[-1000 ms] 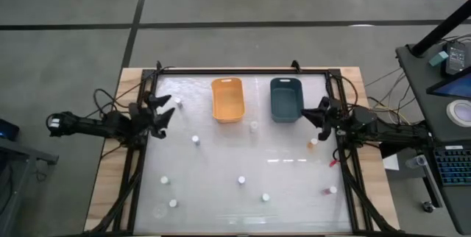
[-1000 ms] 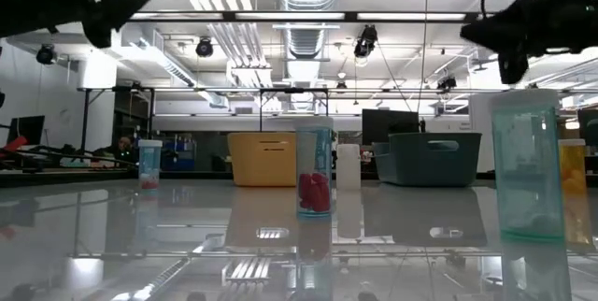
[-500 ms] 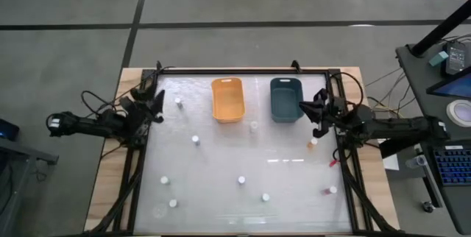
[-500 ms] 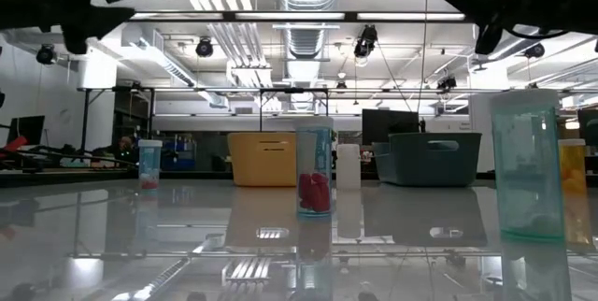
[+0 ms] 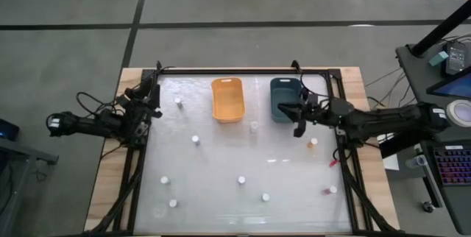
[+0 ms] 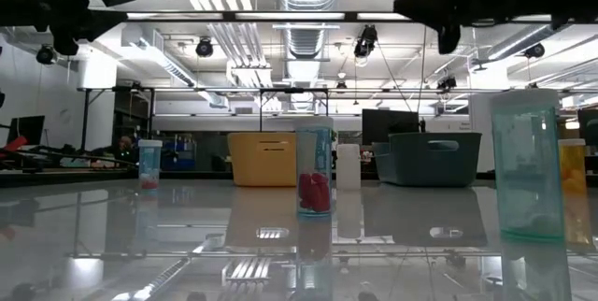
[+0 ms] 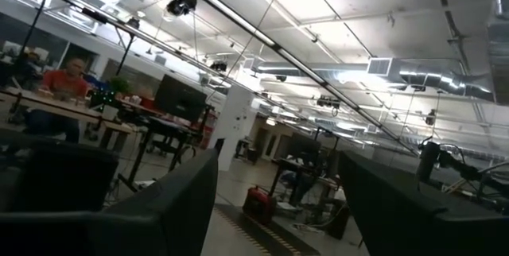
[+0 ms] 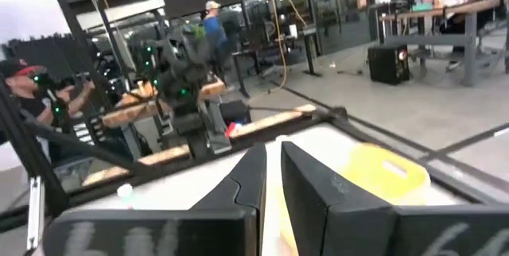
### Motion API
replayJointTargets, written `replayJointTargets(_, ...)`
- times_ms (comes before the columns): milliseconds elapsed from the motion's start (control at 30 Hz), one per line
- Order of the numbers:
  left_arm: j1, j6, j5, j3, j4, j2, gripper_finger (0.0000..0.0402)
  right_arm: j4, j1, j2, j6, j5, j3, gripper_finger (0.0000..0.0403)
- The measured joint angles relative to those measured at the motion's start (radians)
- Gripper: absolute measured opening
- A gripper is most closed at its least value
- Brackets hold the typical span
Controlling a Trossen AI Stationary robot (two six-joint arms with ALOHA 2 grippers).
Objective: Pick and place medicine bottles into bin by pill shape (circle, oval)
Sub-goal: Put the blue capsule bottle into the yellow bin
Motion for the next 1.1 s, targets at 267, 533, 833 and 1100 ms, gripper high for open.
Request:
replayJointTargets(267, 0.0, -0.057, 0.082, 0.0, 0.012, -0.001, 0.0246, -0.132, 0.096, 0.176, -0.087, -0.001, 0.183, 0.0031)
replayJointTargets(533, 0.0, -0.076, 0.266, 0.057, 0.014, 0.001, 0.0246, -0.161, 0.212, 0.342, -0.149, 0.002, 0.332, 0.0031)
replayJointTargets(833, 0.0, -0.08, 0.319, 0.057, 0.015, 0.002, 0.0246, -0.518, 0.301, 0.509, -0.151, 0.003, 0.631, 0.0031)
replayJointTargets(1100, 0.0, -0.081, 0.319, 0.057, 0.016, 0.002, 0.0246, -1.011, 0.367, 0.689, -0.107, 0.005, 0.946, 0.0031)
